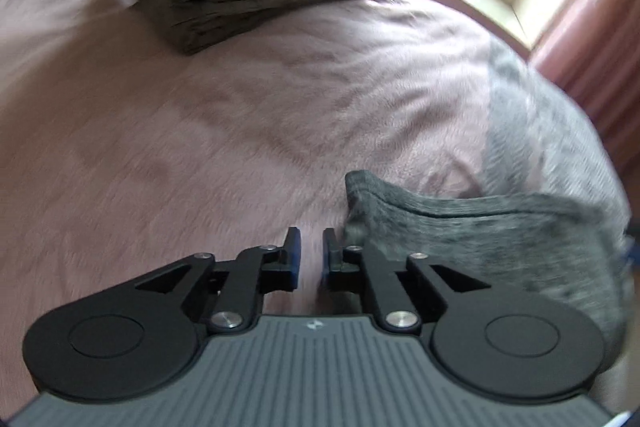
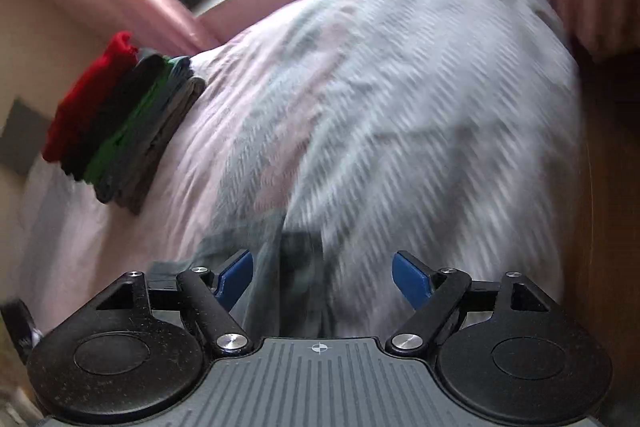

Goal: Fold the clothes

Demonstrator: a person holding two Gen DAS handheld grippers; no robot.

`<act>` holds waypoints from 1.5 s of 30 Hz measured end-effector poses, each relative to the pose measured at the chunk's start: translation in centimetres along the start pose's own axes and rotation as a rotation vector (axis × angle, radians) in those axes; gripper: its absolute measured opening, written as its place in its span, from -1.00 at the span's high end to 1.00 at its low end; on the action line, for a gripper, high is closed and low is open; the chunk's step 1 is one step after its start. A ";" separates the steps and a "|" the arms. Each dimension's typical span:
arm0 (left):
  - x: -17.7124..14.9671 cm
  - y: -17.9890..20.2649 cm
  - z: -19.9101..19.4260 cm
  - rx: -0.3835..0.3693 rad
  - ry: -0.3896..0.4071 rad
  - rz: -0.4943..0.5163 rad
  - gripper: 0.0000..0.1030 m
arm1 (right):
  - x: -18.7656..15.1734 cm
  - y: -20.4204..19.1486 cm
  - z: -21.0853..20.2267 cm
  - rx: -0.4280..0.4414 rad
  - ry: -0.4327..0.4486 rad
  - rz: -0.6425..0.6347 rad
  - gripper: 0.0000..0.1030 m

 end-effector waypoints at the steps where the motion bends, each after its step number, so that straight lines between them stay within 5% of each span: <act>1: -0.6 -0.5 -1.1 -0.017 -0.007 -0.076 0.73 | -1.0 0.4 -1.1 0.020 -0.004 0.057 -0.56; 6: -5.2 -2.6 -6.2 -0.144 -0.054 -0.500 0.38 | -6.8 0.2 -4.8 0.190 -0.036 0.378 -0.50; 10: -6.9 -2.6 -5.2 -0.165 -0.056 -0.576 0.29 | -10.1 -1.0 -4.0 0.286 -0.053 0.529 -0.28; 15: -8.8 -2.6 -4.1 -0.191 -0.057 -0.670 0.22 | -10.4 -0.6 -2.5 0.253 0.037 0.561 -0.22; 18: -10.0 -2.7 -3.4 -0.206 -0.058 -0.727 0.35 | -10.7 -0.2 -1.9 0.219 0.057 0.571 0.25; 20: -10.8 -2.7 -2.9 -0.217 -0.058 -0.764 0.76 | -10.9 0.3 -1.7 0.198 0.064 0.584 0.46; 22: -11.6 -2.7 -2.4 -0.227 -0.059 -0.802 0.91 | -10.7 0.1 -2.1 0.172 0.076 0.545 0.67; 30: -11.7 -2.5 -2.3 -0.219 -0.037 -0.661 0.91 | -9.9 -0.5 -1.9 0.038 0.077 0.407 0.71; 32: -12.3 -2.9 -1.6 -0.219 -0.051 -0.700 0.91 | -10.0 -0.4 -1.4 0.031 0.056 0.385 0.70; 33: -12.3 -2.9 -1.7 -0.224 -0.049 -0.704 0.89 | -9.9 -0.6 -1.4 0.039 0.043 0.368 0.64; 34: -12.3 -2.7 -1.8 -0.221 -0.048 -0.692 0.84 | -9.7 -0.7 -1.5 0.032 0.019 0.335 0.26; 35: -12.3 -2.5 -2.1 -0.223 -0.048 -0.683 0.83 | -9.5 -0.9 -1.9 0.019 0.008 0.300 0.08; 42: -12.1 -2.3 -3.5 -0.242 -0.045 -0.682 0.81 | -7.2 -3.1 -3.6 0.001 0.066 0.065 0.06; 45: -12.0 -2.4 -3.2 -0.240 -0.044 -0.668 0.84 | -6.6 -3.3 -2.7 0.041 0.089 0.040 0.90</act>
Point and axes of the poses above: each gripper's, at about its wrist camera, not at the fingertips, and z roughly the way its jaws point, y to its right, x to its top, the point moved 8 cm from there along z, roughly the way its jaws point, and after that the axes turned 15 degrees about -z, right-handed, at the moved point
